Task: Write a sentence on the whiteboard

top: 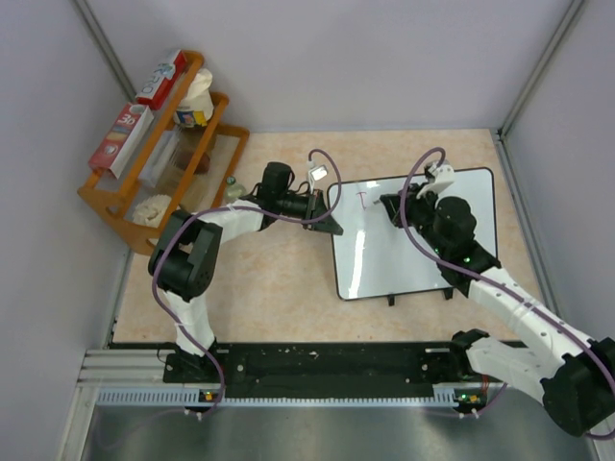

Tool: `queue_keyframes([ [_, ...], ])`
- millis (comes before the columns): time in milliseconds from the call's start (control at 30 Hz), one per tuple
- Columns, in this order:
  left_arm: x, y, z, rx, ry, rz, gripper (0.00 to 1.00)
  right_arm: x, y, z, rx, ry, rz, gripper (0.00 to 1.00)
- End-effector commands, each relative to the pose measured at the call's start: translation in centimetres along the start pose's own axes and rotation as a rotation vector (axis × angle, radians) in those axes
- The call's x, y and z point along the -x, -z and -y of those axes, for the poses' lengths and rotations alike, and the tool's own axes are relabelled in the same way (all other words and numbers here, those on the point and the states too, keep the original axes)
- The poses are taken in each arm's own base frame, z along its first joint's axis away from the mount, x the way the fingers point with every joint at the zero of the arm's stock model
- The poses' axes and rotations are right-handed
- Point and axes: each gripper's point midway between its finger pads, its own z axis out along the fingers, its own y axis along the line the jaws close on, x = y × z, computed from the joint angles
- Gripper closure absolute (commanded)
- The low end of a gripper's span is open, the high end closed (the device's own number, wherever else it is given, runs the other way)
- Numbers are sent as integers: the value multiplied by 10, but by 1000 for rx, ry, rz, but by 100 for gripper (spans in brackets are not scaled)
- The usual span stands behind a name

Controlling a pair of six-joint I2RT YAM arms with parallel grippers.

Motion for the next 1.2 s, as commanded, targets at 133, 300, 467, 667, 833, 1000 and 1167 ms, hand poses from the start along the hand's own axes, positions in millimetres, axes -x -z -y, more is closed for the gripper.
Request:
queue_keyframes([
  [133, -15, -9, -1, -14, -13, -40, 100, 48, -3, -11, 11, -8, 112, 100],
  [300, -15, -9, -2, -14, -11, -40, 100, 42, -7, 0, -32, -4, 96, 100],
  [467, -15, -9, -1, -15, -13, -41, 100, 36, -10, 11, -63, -7, 90, 100],
  [667, -17, -9, -2, -17, -7, -44, 100, 31, -14, 15, -67, -16, 79, 100],
  [833, -16, -9, -2, -17, -9, -44, 100, 21, -18, 13, -46, -22, 46, 100],
  [1000, -17, -10, -3, -18, -8, -46, 100, 10, -16, 12, -31, -24, 16, 100],
  [1167, -17, -10, -3, -18, -6, -46, 100, -2, -10, 15, -34, -22, -16, 100],
])
